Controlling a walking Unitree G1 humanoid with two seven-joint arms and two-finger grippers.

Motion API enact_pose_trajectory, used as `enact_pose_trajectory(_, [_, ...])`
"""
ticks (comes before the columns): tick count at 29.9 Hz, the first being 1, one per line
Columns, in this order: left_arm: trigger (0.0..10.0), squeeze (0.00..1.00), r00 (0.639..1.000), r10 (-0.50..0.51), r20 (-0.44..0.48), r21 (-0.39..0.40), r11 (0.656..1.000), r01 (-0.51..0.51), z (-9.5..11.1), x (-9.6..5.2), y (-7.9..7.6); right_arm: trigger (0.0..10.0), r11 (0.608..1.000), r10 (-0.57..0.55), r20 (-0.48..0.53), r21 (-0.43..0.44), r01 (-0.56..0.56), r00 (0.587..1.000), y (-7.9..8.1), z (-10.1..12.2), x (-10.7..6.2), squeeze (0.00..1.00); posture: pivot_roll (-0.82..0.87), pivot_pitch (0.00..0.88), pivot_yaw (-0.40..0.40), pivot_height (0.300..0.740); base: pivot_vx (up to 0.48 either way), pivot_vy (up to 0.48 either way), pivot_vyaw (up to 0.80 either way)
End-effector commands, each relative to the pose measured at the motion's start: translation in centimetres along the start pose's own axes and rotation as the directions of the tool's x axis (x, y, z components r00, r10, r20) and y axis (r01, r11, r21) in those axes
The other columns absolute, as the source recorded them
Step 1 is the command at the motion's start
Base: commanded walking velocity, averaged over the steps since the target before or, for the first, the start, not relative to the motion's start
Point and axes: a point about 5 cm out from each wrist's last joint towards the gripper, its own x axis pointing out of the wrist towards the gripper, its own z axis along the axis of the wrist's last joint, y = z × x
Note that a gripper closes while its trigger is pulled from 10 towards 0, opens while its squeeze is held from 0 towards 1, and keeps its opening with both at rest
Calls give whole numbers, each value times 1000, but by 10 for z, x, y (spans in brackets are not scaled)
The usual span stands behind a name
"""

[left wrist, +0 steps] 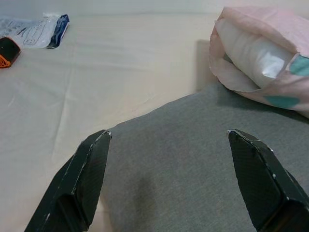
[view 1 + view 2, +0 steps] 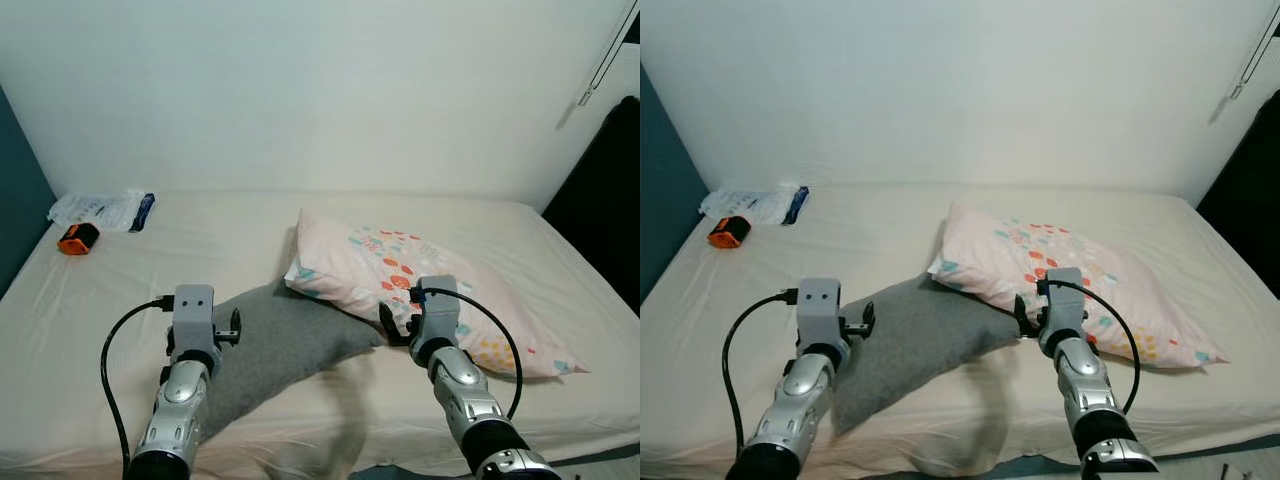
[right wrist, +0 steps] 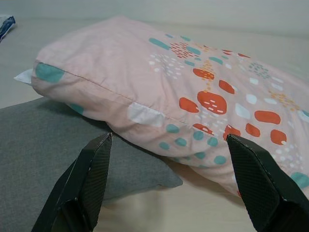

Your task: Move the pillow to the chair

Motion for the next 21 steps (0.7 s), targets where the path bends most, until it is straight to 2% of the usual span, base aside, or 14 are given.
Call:
enact_pose_trajectory(1, [10000,0,1000,-2,-16,22,1000,2,-2,1,0,10000,1000,7,11,-19,-7,1000,0,3,1,0,-40,0,-83,685,0,0,0])
enact_pose_trajectory(13, [10000,0,999,10,-36,32,999,-9,-5,1,1,10000,998,25,25,-58,-24,999,0,6,2,0,-44,0,-80,635,0,0,0])
enact_pose_trajectory(21, [10000,0,999,10,-41,35,999,-8,-6,1,1,10000,998,17,38,-58,-15,999,-2,8,2,0,-45,0,-79,631,0,0,0])
